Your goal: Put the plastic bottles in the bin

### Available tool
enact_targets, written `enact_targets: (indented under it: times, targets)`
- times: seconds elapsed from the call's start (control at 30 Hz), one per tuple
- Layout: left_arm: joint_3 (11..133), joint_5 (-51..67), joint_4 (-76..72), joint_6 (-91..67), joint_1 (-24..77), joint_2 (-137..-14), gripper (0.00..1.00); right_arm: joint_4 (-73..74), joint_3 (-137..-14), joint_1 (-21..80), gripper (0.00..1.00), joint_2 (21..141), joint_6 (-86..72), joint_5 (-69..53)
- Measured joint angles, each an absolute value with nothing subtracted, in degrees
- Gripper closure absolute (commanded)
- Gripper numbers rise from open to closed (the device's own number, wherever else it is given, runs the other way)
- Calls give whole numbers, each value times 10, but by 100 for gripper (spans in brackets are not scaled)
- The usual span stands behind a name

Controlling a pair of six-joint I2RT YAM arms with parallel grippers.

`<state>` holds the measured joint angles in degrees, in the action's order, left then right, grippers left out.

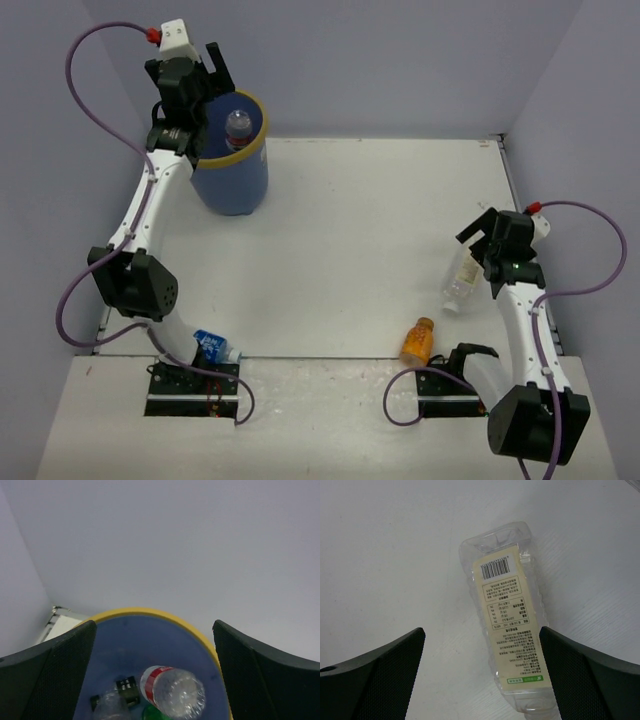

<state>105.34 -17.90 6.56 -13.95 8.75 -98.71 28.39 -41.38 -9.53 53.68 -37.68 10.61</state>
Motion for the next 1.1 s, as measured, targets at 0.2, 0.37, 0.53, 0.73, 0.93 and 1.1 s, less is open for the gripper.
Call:
enact_targets:
  times: [0.2, 0.37, 0.53, 0.73, 0.93, 1.1]
  targets:
    - [1030, -97, 58, -163, 93, -910, 0, 292, -408, -99, 1, 562, -375, 106]
    - [928, -61, 3, -168, 145, -806, 0, 291, -406, -99, 1, 619, -376, 106]
    - [805, -45, -55, -154, 231, -733, 0, 290, -401, -100, 1, 679, -379, 104]
    - [618, -25, -99, -168, 239, -678, 0, 278, -400, -102, 3, 721, -379, 80]
    - [510, 5, -80, -192, 239, -640, 0, 270, -400, -102, 39, 750, -387, 67]
    - [450, 15, -73, -208, 239, -571, 0, 252, -390, -102, 68, 729, -390, 61]
